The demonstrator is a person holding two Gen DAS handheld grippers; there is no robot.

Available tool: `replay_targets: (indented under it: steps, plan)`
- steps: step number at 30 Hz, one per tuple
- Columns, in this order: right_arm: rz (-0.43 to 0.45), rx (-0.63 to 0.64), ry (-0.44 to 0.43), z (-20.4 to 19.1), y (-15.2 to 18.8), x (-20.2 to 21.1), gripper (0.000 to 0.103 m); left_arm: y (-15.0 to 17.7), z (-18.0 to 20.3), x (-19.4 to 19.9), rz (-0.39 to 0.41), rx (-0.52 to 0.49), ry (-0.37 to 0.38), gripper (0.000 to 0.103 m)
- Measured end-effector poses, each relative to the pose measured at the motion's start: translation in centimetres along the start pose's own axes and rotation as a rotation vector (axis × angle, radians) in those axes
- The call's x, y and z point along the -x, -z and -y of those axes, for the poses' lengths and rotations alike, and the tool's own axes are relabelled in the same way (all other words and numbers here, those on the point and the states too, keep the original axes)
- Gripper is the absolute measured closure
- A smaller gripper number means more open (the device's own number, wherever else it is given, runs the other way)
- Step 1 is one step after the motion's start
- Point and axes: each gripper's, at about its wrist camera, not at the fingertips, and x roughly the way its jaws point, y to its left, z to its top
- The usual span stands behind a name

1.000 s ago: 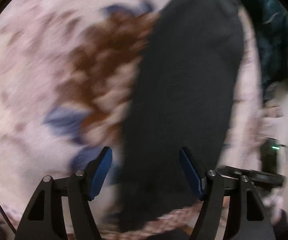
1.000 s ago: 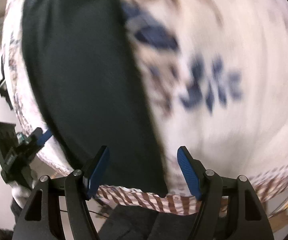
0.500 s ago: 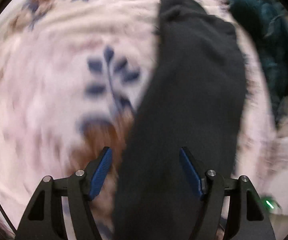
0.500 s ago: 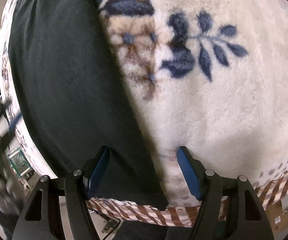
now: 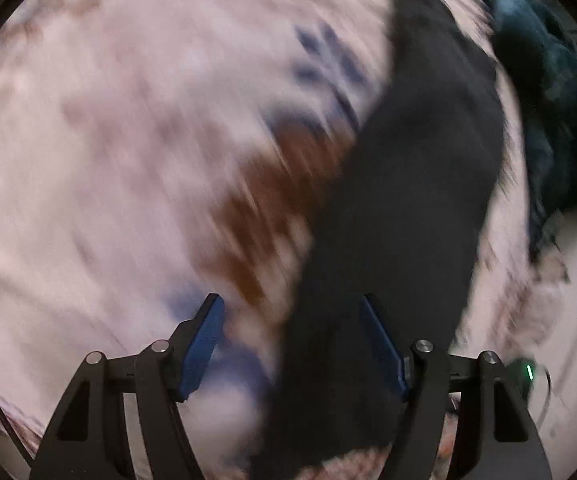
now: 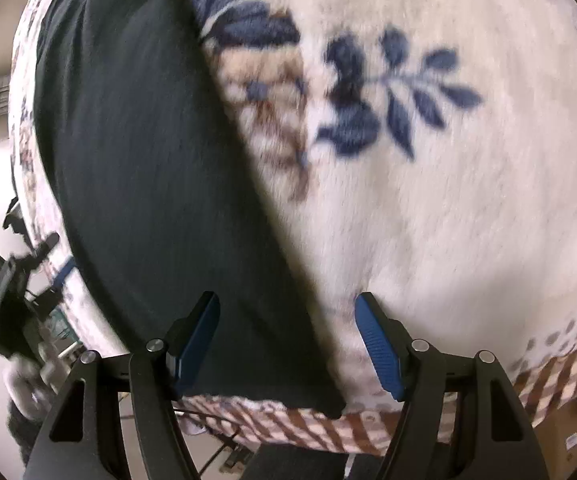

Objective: Fold small clothes

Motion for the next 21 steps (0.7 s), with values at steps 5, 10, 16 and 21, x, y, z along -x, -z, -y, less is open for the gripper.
replay_targets:
  steps: [5,10,16,21]
  plan:
    - [-0.073,0.014,-0.062,0.8,1.3,-1.7,0.031,3.5,1.8,-4.5,-0.136,-0.053,0.049,0.036]
    - [-0.099,-0.040,-0.218,2.3,2.0,-3.7,0.031,4.4,1.5,-5.0,-0.120,0.014,0.130,0.034]
    - [-0.140,-0.091,-0.391,2.8,2.9,-5.7,0.034,5.6,-0.6,-4.3,-0.109,0.072,0.222,0.036]
    - [-0.129,-0.109,-0.371,3.4,2.5,-5.5,0.086,7.5,-0.1,-2.8,-0.018,0.022,0.213,0.092]
